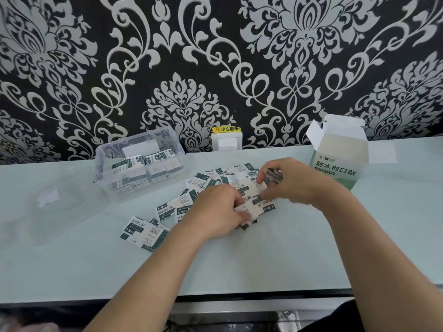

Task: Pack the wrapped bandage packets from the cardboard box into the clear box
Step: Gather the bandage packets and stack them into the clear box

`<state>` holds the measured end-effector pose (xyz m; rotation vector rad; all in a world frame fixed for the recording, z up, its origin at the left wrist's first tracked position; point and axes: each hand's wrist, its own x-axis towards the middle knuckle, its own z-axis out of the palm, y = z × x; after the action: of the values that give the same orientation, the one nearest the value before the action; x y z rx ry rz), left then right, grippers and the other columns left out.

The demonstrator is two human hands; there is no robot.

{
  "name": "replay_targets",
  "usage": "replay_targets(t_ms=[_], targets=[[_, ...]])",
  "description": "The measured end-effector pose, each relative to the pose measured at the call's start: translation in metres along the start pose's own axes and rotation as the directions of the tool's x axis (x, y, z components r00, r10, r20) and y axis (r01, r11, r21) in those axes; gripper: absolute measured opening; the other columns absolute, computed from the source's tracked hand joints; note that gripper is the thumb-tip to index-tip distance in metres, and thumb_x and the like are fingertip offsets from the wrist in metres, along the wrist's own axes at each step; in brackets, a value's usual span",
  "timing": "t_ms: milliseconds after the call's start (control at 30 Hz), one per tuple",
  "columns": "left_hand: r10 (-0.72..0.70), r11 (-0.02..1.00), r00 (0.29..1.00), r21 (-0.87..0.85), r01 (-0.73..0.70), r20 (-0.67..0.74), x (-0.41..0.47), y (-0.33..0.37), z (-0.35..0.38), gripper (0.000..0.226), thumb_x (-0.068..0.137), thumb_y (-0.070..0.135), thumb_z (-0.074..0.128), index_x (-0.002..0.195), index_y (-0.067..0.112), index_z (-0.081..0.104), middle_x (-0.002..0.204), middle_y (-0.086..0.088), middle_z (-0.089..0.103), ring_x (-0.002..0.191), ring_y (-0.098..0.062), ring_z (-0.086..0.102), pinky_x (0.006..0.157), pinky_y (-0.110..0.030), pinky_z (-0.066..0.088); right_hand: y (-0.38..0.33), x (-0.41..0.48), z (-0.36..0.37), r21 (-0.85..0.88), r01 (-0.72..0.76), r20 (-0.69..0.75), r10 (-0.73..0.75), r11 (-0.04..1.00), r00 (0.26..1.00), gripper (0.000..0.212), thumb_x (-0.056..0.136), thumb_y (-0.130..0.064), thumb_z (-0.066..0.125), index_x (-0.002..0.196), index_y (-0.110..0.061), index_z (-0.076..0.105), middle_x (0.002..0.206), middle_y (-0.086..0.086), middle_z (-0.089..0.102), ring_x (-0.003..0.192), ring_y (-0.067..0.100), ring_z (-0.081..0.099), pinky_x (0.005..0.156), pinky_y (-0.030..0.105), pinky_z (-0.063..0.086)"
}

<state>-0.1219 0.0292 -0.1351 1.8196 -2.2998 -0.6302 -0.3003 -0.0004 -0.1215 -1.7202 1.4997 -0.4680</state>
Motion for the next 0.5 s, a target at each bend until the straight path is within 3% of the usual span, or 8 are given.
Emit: replay_targets(t_ms=[100,200,267,300,400,500], targets=[[-0.041,0.923,0.999,-0.381,0.051,0.036,-0.005,-0.009,-0.020,0.015,0.090,0.027,0.067,0.079,0.021,0.075,0.066,-0.004,0.064,0.054,-0.011,0.049,0.052,-0.022,0.041,-0.002,-0.001,-0.006,0.390,0.027,-0.005,-0.027,0.920,1.000,0.021,0.083,-0.031,0.074,0.087,-0.012,0.064,0.065,0.004,0.054,0.050,0.012,0.034,0.041,0.022,0.027],[-0.168,0.622,0.985,-0.780,0.075,-0.040,-0.009,-0.011,-0.031,0.009,0.090,0.012,0.066,0.094,0.016,0.074,0.077,-0.005,0.073,0.059,-0.011,0.054,0.057,-0.022,0.048,-0.012,0.002,-0.001,0.790,0.007,0.023,-0.042,0.613,0.999,0.036,0.079,-0.041,0.070,0.099,-0.011,0.059,0.070,-0.001,0.049,0.054,0.008,0.030,0.041,0.016,0.026],[-0.223,0.424,0.973,-0.905,0.046,-0.055,-0.009,-0.002,-0.025,0.008,0.087,0.006,0.068,0.093,0.010,0.067,0.072,-0.005,0.072,0.055,-0.012,0.057,0.053,-0.019,0.050,-0.026,0.002,0.012,0.898,0.009,0.032,-0.086,0.439,0.996,0.040,0.084,-0.039,0.067,0.110,-0.010,0.057,0.076,0.002,0.052,0.056,0.008,0.036,0.041,0.015,0.030],[-0.229,0.383,0.971,-0.923,0.029,-0.064,-0.009,0.005,-0.021,0.009,0.086,0.006,0.069,0.092,0.009,0.062,0.068,-0.006,0.071,0.052,-0.013,0.058,0.050,-0.020,0.051,-0.033,0.003,0.020,0.915,0.018,0.017,-0.084,0.403,0.996,0.034,0.090,-0.035,0.064,0.112,-0.010,0.057,0.080,0.005,0.056,0.057,0.011,0.044,0.041,0.018,0.035],[-0.161,0.425,0.976,-0.903,-0.067,-0.148,-0.011,0.018,-0.010,0.018,0.090,0.009,0.067,0.091,0.012,0.048,0.060,-0.007,0.066,0.046,-0.017,0.059,0.047,-0.024,0.050,-0.046,0.004,0.036,0.905,0.032,-0.054,0.040,0.424,0.998,0.019,0.100,-0.026,0.049,0.111,-0.020,0.064,0.082,0.005,0.061,0.053,0.021,0.053,0.040,0.024,0.039],[-0.051,0.725,0.931,-0.655,-0.214,-0.361,-0.010,0.013,-0.008,0.023,0.087,0.019,0.070,0.089,0.021,0.048,0.054,-0.004,0.056,0.048,-0.015,0.053,0.053,-0.030,0.049,-0.050,0.003,0.039,0.929,0.010,-0.045,0.086,0.369,0.995,0.025,0.103,-0.023,0.042,0.112,-0.022,0.065,0.073,0.004,0.061,0.053,0.021,0.054,0.047,0.027,0.043]])
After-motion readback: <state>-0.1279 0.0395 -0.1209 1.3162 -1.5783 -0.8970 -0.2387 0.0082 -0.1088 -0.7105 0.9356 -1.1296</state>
